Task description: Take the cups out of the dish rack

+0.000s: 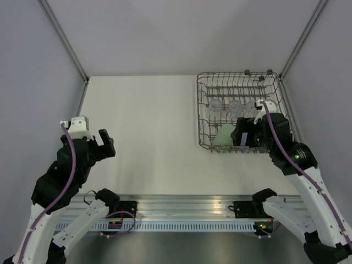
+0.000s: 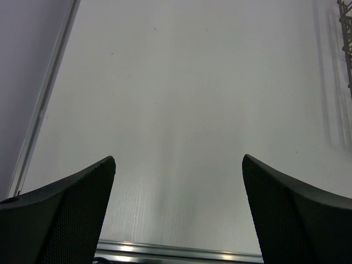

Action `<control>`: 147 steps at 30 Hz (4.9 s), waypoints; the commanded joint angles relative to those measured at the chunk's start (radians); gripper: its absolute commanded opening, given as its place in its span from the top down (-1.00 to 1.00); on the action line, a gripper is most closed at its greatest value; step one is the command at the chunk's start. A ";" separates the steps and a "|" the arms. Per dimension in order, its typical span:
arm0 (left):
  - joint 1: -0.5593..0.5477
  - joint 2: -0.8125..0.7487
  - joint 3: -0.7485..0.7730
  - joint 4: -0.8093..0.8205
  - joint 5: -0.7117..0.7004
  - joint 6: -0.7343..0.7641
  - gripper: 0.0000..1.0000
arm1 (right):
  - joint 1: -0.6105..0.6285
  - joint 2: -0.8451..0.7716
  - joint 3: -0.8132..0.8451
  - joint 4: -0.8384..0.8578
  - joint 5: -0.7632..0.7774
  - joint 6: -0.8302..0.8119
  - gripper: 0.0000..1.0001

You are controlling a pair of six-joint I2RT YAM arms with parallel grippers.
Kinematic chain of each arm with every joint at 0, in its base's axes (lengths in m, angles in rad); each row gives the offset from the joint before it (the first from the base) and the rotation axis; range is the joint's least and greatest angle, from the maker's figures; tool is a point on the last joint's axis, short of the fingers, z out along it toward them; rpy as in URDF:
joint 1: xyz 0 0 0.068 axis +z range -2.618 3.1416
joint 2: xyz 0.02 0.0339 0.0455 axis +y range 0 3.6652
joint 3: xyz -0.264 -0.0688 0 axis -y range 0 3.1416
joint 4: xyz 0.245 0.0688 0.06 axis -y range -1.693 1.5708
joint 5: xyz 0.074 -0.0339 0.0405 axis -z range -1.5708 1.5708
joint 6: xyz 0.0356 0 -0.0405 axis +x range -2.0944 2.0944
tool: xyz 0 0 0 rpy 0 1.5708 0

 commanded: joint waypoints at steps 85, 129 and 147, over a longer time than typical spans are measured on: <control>-0.057 0.305 -0.503 1.695 1.135 -0.827 -0.41 | 0.101 0.255 -0.257 1.373 -0.807 0.677 0.26; 0.151 0.971 0.590 0.041 0.426 0.168 0.95 | 0.113 0.051 0.019 0.299 -0.118 0.034 -0.95; 0.311 1.591 1.128 -0.332 0.460 0.314 0.93 | 0.115 -0.003 0.065 0.130 -0.071 -0.081 -0.96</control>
